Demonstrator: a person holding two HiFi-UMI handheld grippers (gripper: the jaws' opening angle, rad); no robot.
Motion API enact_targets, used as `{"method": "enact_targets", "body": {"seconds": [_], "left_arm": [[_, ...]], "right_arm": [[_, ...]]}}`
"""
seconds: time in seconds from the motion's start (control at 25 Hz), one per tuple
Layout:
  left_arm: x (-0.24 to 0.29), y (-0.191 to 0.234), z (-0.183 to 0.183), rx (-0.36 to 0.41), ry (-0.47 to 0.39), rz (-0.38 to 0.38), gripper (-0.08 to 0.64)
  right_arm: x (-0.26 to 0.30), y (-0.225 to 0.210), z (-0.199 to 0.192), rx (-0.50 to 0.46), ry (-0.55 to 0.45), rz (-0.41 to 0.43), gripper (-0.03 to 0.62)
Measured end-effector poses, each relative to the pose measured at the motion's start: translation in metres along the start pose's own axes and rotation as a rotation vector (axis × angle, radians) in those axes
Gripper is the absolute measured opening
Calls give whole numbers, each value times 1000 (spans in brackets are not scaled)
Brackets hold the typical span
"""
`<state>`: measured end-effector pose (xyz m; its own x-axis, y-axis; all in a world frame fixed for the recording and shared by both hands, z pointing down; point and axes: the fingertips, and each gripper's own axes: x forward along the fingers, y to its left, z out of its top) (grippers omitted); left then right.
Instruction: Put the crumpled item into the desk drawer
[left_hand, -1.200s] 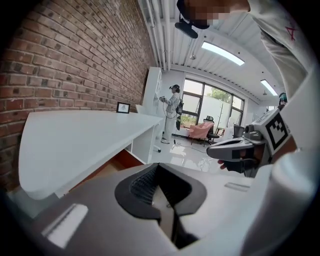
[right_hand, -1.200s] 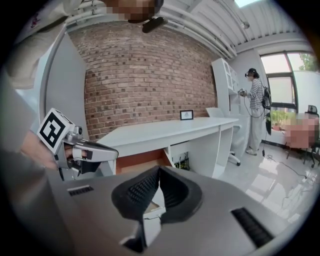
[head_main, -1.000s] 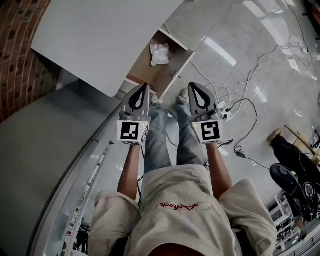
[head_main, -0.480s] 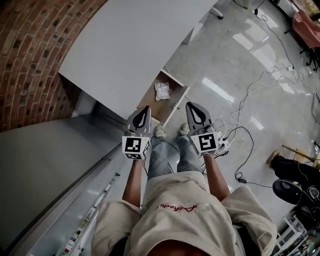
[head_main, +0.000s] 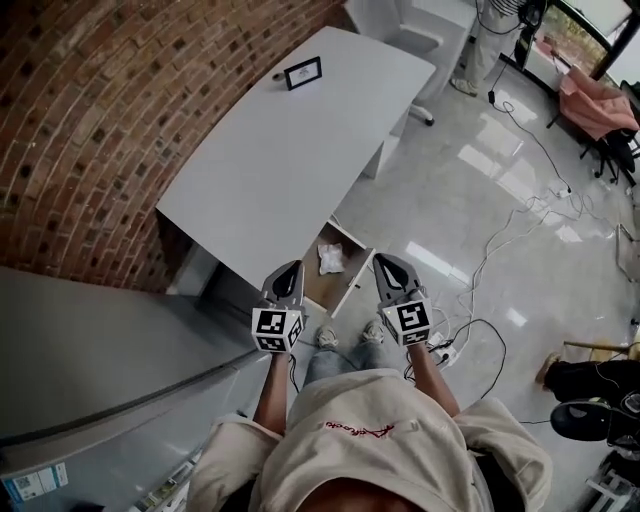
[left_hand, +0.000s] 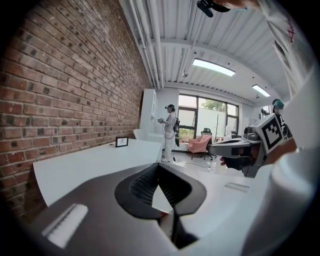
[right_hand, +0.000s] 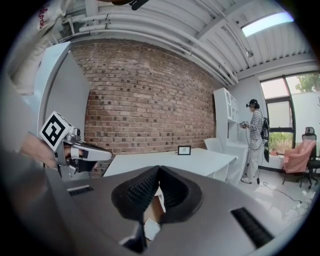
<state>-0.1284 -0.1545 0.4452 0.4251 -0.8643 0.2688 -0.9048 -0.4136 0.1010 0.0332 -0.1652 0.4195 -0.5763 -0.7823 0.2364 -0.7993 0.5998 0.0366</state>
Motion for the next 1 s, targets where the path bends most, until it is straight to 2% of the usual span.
{"method": "enact_targets", "body": {"seconds": [0.24, 0.44, 0.72, 1.0], "left_arm": [[-7, -6, 31, 13, -33, -14, 9], [-13, -2, 52, 29, -62, 13, 9], [-23, 5, 77, 53, -103, 47, 9], [-20, 5, 98, 80, -120, 47, 9]], "right_arm": [[-6, -17, 38, -29, -46, -23, 12], [-9, -24, 65, -48, -90, -26, 12], [-25, -32, 76, -58, -100, -54, 12], [-33, -39, 85, -47, -118, -80, 12]]}}
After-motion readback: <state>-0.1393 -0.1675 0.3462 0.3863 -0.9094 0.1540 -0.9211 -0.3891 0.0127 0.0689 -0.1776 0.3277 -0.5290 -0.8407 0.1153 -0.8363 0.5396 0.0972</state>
